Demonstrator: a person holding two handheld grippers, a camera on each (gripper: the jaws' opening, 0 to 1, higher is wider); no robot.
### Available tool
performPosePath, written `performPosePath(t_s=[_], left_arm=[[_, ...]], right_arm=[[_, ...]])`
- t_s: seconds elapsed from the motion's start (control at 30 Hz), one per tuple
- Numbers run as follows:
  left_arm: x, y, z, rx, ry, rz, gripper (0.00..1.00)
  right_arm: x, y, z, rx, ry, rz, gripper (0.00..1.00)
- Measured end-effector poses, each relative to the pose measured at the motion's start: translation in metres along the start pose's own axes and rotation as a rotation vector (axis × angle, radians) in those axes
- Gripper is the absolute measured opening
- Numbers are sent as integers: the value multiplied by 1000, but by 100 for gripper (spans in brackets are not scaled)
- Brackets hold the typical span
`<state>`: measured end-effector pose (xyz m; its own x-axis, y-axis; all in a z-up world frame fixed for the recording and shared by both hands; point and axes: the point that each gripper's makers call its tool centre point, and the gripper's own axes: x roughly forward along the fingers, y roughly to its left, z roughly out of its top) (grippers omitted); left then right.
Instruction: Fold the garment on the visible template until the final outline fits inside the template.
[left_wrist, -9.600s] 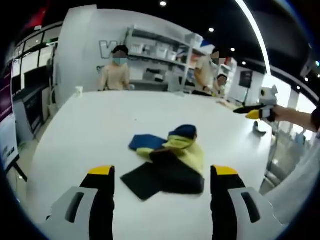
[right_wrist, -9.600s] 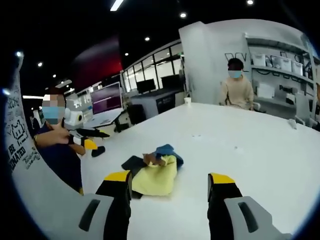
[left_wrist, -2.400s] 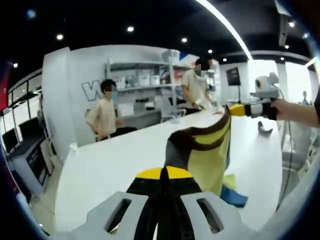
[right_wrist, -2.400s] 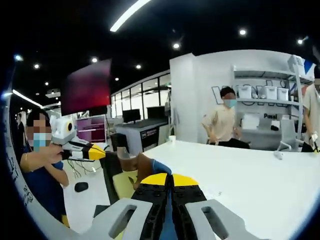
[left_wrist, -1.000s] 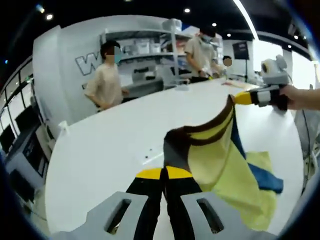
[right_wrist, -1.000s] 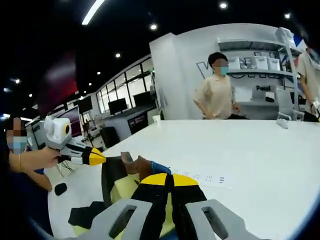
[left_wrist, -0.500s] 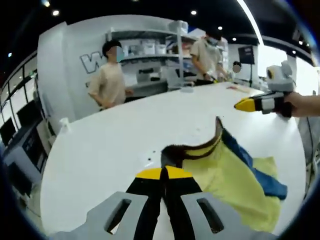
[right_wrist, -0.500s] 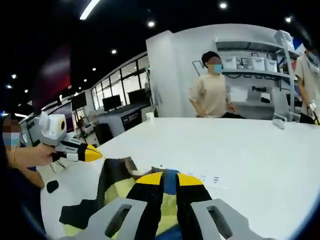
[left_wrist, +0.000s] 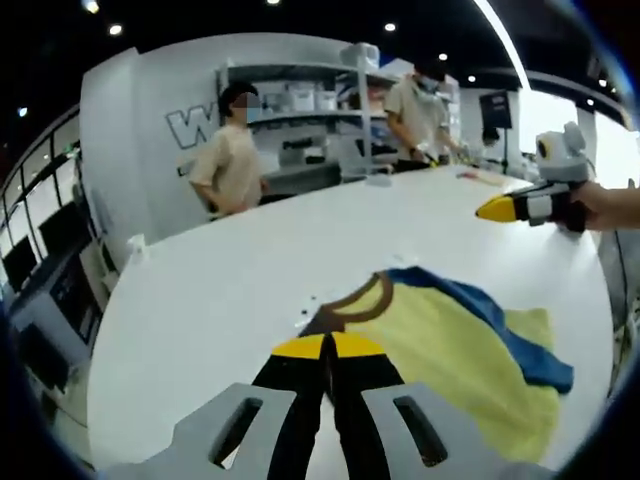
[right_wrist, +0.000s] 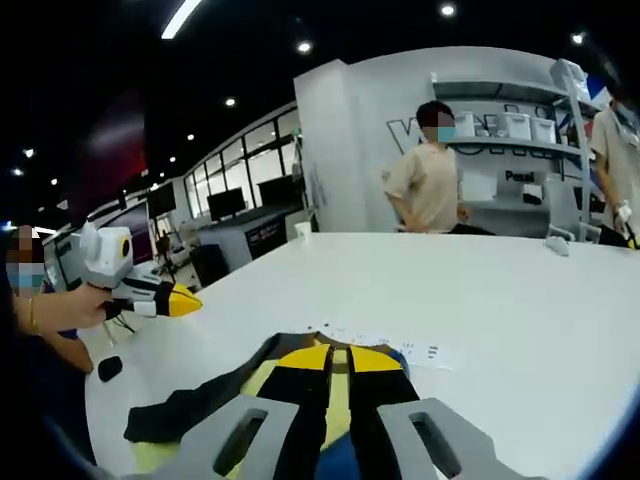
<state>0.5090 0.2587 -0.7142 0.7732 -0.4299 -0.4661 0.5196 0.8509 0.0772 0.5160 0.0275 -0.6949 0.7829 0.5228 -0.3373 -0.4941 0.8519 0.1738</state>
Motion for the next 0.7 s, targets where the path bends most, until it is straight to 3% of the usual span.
performPosePath(t_s=[0.37, 0.53, 0.7], left_arm=[[-38, -24, -31, 15, 57, -5, 3], [-48, -23, -43, 4, 70, -3, 4], [-61, -23, -56, -22, 82, 41, 9]], right_arm=[[-28, 7, -32, -4, 54, -4, 0], [-40, 9, -42, 1, 65, -11, 0], [-52, 16, -55, 6, 85, -8, 5]])
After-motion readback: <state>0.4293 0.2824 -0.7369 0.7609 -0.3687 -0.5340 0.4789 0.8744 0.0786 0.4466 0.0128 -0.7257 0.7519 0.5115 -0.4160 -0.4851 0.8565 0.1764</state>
